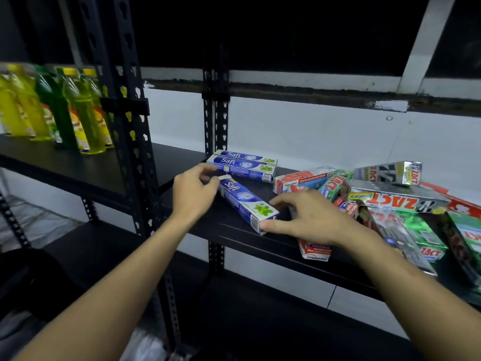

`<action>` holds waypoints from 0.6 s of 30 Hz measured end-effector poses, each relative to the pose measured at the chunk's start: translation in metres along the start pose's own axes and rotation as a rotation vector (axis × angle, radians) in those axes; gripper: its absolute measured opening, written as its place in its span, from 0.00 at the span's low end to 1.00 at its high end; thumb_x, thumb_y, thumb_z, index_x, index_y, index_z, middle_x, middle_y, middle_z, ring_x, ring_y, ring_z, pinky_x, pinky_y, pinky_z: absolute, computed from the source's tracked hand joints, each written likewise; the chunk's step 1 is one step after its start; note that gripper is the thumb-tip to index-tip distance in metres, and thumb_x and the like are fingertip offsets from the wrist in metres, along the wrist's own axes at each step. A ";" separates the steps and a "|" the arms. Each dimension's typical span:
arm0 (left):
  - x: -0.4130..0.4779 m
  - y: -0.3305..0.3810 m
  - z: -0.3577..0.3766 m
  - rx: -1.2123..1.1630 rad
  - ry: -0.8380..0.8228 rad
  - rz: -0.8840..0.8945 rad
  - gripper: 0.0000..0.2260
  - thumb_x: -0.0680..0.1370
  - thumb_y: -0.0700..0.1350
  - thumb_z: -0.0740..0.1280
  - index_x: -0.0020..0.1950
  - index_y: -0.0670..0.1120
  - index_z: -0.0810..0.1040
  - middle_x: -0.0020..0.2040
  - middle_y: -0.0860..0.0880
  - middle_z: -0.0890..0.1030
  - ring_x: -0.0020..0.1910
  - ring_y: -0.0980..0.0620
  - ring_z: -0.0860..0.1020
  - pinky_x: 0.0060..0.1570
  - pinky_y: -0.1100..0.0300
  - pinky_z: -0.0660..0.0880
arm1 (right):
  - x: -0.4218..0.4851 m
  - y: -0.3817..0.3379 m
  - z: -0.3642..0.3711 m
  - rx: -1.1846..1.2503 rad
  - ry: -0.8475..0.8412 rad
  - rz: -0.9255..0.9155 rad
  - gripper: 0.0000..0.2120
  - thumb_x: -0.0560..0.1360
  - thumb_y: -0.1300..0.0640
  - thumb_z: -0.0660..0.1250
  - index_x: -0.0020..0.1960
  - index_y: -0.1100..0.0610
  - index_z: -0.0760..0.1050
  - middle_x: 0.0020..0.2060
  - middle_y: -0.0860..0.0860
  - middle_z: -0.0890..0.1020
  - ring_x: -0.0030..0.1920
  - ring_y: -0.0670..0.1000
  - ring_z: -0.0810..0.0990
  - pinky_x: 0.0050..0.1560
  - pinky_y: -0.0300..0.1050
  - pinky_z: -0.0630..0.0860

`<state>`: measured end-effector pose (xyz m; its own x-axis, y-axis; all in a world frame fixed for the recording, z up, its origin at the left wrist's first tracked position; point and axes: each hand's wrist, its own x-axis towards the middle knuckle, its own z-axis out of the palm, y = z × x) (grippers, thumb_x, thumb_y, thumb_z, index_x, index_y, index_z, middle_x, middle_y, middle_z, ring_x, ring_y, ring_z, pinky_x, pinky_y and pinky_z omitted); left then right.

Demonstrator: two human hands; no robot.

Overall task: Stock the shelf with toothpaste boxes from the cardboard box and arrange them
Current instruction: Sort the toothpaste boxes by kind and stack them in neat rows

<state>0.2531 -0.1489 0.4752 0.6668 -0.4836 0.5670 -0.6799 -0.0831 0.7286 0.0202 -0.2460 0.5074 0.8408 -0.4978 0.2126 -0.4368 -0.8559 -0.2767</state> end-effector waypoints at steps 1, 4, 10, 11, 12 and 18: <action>0.012 -0.006 0.001 0.014 -0.019 -0.033 0.11 0.73 0.44 0.70 0.54 0.50 0.84 0.42 0.56 0.83 0.40 0.63 0.79 0.53 0.58 0.77 | 0.003 -0.001 0.003 -0.058 -0.004 -0.005 0.36 0.60 0.19 0.61 0.58 0.41 0.77 0.42 0.38 0.81 0.46 0.40 0.77 0.48 0.42 0.74; 0.039 -0.020 0.006 0.072 -0.163 -0.052 0.13 0.74 0.48 0.72 0.59 0.49 0.82 0.46 0.55 0.82 0.45 0.56 0.80 0.54 0.62 0.75 | 0.015 -0.003 0.010 -0.186 0.022 -0.017 0.38 0.59 0.17 0.57 0.55 0.42 0.77 0.43 0.43 0.82 0.50 0.48 0.77 0.56 0.50 0.73; 0.053 -0.049 0.021 0.028 -0.248 -0.145 0.16 0.73 0.60 0.71 0.53 0.50 0.83 0.48 0.57 0.84 0.49 0.58 0.81 0.52 0.63 0.74 | 0.037 0.007 0.008 -0.289 0.024 0.052 0.31 0.65 0.25 0.64 0.64 0.37 0.75 0.46 0.45 0.74 0.54 0.51 0.68 0.49 0.49 0.62; 0.053 -0.053 0.021 0.003 -0.233 -0.167 0.17 0.73 0.62 0.71 0.52 0.51 0.83 0.48 0.58 0.84 0.49 0.59 0.80 0.50 0.64 0.72 | 0.041 0.009 0.009 -0.275 0.024 0.079 0.31 0.66 0.26 0.65 0.65 0.37 0.74 0.47 0.46 0.73 0.54 0.51 0.66 0.49 0.49 0.61; 0.054 -0.055 0.020 -0.017 -0.224 -0.183 0.16 0.73 0.62 0.70 0.51 0.52 0.84 0.47 0.58 0.83 0.48 0.61 0.80 0.48 0.65 0.71 | 0.045 0.011 0.010 -0.252 0.036 0.100 0.31 0.65 0.27 0.67 0.66 0.37 0.74 0.47 0.45 0.75 0.55 0.51 0.66 0.49 0.49 0.60; 0.058 -0.059 0.022 -0.032 -0.135 -0.251 0.12 0.72 0.53 0.74 0.53 0.51 0.83 0.47 0.55 0.83 0.46 0.56 0.80 0.43 0.64 0.70 | 0.071 0.017 0.018 -0.222 0.164 0.149 0.38 0.65 0.32 0.72 0.71 0.43 0.68 0.53 0.44 0.80 0.62 0.53 0.67 0.55 0.50 0.61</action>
<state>0.3251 -0.1907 0.4562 0.7651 -0.5630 0.3125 -0.4870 -0.1884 0.8529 0.0781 -0.2930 0.5007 0.7072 -0.6208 0.3382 -0.6259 -0.7723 -0.1088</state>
